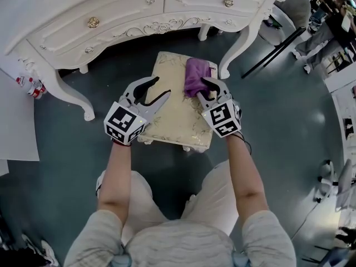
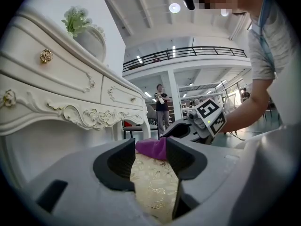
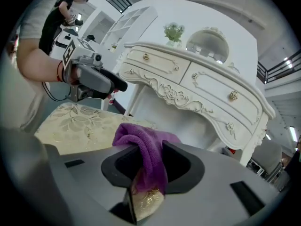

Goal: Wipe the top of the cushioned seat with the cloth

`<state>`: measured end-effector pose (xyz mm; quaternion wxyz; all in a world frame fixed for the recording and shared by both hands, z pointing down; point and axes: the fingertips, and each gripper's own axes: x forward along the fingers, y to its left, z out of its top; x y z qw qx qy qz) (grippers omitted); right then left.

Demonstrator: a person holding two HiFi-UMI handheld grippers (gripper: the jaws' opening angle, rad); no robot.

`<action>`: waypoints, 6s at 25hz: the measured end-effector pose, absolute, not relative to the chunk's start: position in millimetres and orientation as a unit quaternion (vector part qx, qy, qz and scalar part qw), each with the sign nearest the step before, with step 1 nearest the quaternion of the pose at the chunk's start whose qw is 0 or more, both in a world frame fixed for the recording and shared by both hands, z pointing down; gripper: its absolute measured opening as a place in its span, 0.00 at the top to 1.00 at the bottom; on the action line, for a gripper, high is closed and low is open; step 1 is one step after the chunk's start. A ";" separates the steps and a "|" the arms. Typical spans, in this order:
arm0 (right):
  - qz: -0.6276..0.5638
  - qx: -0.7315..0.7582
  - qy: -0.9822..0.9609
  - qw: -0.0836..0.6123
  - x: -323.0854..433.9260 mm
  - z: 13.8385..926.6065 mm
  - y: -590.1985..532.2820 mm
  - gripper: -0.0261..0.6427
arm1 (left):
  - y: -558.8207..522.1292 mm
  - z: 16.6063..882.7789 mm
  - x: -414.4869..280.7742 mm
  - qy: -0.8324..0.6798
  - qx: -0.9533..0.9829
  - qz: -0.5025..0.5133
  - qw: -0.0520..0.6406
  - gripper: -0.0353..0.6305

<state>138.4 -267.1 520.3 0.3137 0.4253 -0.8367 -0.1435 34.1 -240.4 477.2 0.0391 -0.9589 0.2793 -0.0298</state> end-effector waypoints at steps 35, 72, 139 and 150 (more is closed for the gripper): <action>0.252 0.529 -0.760 0.282 150.6 552.1 -317.4 0.58 | -242.6 520.8 3.2 0.241 -0.967 -0.072 -0.037 0.38; 0.270 0.593 -0.714 0.256 234.2 545.5 -346.5 0.82 | -238.1 545.1 14.3 0.209 -0.970 -0.108 -0.058 0.37; 0.255 0.450 -0.832 0.201 4.2 526.4 -311.8 0.82 | -195.5 574.3 5.3 0.089 -0.976 -0.133 -0.145 0.15; 0.224 0.464 -0.816 0.263 12.5 546.2 -288.8 0.82 | -195.4 573.8 6.2 0.092 -0.976 -0.137 -0.141 0.15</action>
